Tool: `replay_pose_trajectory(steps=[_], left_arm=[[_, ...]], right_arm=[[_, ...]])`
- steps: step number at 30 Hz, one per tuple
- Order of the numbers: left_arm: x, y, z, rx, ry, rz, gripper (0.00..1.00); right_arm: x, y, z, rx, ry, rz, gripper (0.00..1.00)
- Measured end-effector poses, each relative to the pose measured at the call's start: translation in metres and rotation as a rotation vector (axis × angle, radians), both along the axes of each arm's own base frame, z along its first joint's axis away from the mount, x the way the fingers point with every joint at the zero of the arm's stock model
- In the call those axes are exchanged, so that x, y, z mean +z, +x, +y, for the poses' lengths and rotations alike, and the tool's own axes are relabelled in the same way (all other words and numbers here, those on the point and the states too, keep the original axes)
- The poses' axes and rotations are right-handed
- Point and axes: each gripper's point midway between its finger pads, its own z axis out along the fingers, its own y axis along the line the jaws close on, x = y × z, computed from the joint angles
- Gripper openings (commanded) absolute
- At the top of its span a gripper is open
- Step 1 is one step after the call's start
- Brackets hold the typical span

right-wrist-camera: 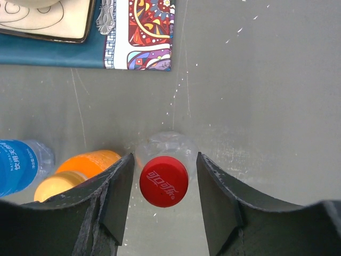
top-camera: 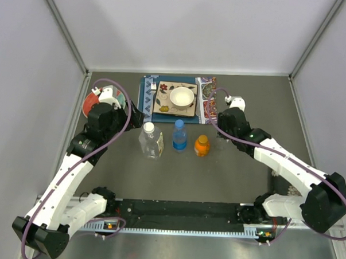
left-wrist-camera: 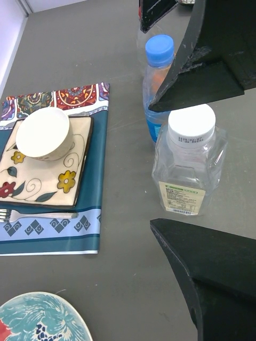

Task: Unscrew the bottle caps

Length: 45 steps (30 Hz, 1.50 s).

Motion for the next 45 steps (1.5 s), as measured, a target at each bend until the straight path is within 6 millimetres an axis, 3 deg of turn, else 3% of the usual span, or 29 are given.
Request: replay_pose_trajectory(steps=[9,15,19,20,23,26,28,30,33,36,41,45], left_arm=[[-0.002,-0.002,-0.001,-0.007,-0.002,0.002,0.84],[0.002,-0.002,0.002,0.004,0.002,-0.011,0.86],[0.016,-0.001,0.005,0.021,-0.003,-0.043,0.89],[0.022,0.000,0.004,0.017,-0.010,-0.056,0.97],[0.054,0.001,-0.004,-0.016,-0.044,-0.132,0.99],[0.090,0.001,-0.021,-0.089,-0.090,-0.215,0.98],[0.116,0.001,-0.039,-0.180,-0.125,-0.263,0.99],[0.141,0.002,-0.059,-0.285,-0.156,-0.305,0.99],[0.163,0.002,-0.086,-0.439,-0.195,-0.340,0.98],[0.171,-0.003,-0.111,-0.600,-0.236,-0.347,0.98],[0.167,-0.020,-0.145,-0.847,-0.306,-0.322,0.98],[0.162,-0.047,-0.166,-1.027,-0.331,-0.296,0.98]], right_arm=[[0.000,0.002,-0.001,-0.011,0.009,-0.004,0.32],[0.012,-0.003,-0.003,-0.004,0.033,-0.029,0.31],[0.050,-0.014,-0.006,0.016,0.086,-0.081,0.31],[0.067,-0.015,-0.004,0.029,0.111,-0.102,0.30],[0.126,-0.016,0.007,0.074,0.198,-0.180,0.22],[0.183,-0.022,0.021,0.149,0.300,-0.250,0.19],[0.209,-0.030,0.029,0.203,0.360,-0.272,0.18],[0.224,-0.037,0.036,0.256,0.419,-0.266,0.13],[0.233,-0.046,0.044,0.316,0.502,-0.227,0.13],[0.235,-0.057,0.055,0.393,0.577,-0.172,0.17],[0.250,-0.080,0.078,0.552,0.699,-0.122,0.09],[0.265,-0.093,0.086,0.639,0.753,-0.148,0.03]])
